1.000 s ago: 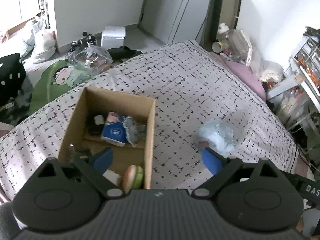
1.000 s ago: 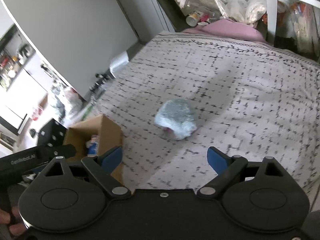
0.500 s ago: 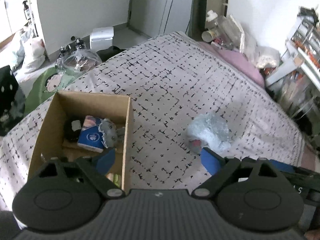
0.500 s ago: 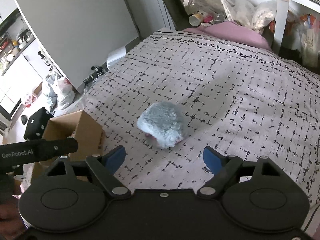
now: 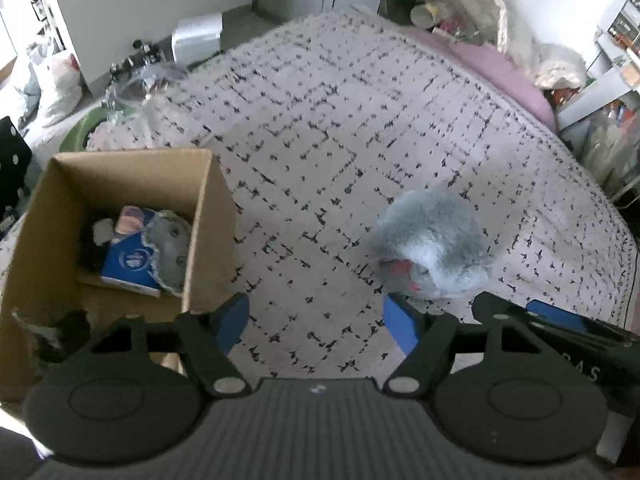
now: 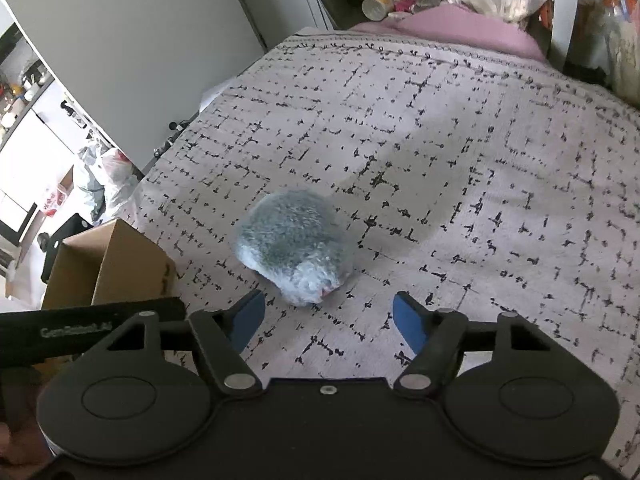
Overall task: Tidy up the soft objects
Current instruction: 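Move both tools toward the grey fluffy plush on the bed, then grasp the grey fluffy plush with the right tool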
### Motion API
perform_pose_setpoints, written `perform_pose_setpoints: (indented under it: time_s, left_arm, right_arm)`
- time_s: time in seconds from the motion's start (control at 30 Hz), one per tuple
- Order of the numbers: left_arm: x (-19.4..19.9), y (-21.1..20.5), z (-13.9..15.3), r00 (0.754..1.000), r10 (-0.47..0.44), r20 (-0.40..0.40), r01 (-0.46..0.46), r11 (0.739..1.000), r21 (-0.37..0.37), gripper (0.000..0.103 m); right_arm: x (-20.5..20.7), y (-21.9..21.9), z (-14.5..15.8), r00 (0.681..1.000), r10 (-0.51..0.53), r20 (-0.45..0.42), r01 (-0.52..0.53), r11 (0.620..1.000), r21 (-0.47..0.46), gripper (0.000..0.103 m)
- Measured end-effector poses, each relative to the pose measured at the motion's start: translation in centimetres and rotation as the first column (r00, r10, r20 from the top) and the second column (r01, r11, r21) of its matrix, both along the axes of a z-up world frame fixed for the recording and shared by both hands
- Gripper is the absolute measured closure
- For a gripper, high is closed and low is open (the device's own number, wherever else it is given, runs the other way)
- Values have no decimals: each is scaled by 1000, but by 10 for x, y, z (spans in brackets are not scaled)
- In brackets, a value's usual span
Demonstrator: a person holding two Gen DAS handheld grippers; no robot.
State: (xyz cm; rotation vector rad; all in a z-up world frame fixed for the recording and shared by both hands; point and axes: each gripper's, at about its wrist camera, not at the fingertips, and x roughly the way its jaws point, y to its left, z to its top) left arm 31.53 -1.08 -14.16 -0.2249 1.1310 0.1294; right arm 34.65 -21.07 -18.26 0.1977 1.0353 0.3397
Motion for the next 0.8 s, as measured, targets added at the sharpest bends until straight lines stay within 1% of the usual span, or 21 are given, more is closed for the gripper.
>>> perform_pose_setpoints:
  time_s: [0.2, 0.27, 0.3, 0.4, 0.53, 0.63, 0.73, 0.8]
  left_arm:
    - [20, -10, -11, 999, -27, -29, 28, 999, 29, 30]
    - [27, -10, -16, 999, -26, -40, 27, 999, 23, 30]
    - [30, -10, -17, 999, -25, -43, 26, 999, 23, 30]
    - [40, -13, -20, 998, -39, -42, 41, 999, 35, 30]
    - [51, -20, -21, 998, -57, -37, 58, 998, 30, 29]
    - [60, -30, -21, 996, -84, -23, 85, 995, 54, 29]
    - [69, -36, -26, 996, -85, -29, 85, 996, 16, 29]
    - [73, -41, -30, 995, -94, -29, 95, 995, 25, 29]
  right_arm:
    - [14, 1, -11, 1000, -14, 9, 14, 1000, 5, 34]
    - [18, -1, -11, 999, -25, 26, 25, 1000, 15, 35]
    - [20, -3, -12, 999, -33, 29, 32, 999, 26, 38]
    - [27, -10, -17, 998, -63, 16, 61, 996, 62, 52]
    - [37, -26, -25, 991, -130, -27, 133, 980, 146, 70]
    - [41, -33, -31, 985, -164, -54, 171, 968, 186, 74]
    - [44, -39, -36, 979, -187, -76, 199, 956, 214, 74]
    - [45, -43, -39, 975, -200, -93, 217, 947, 236, 74]
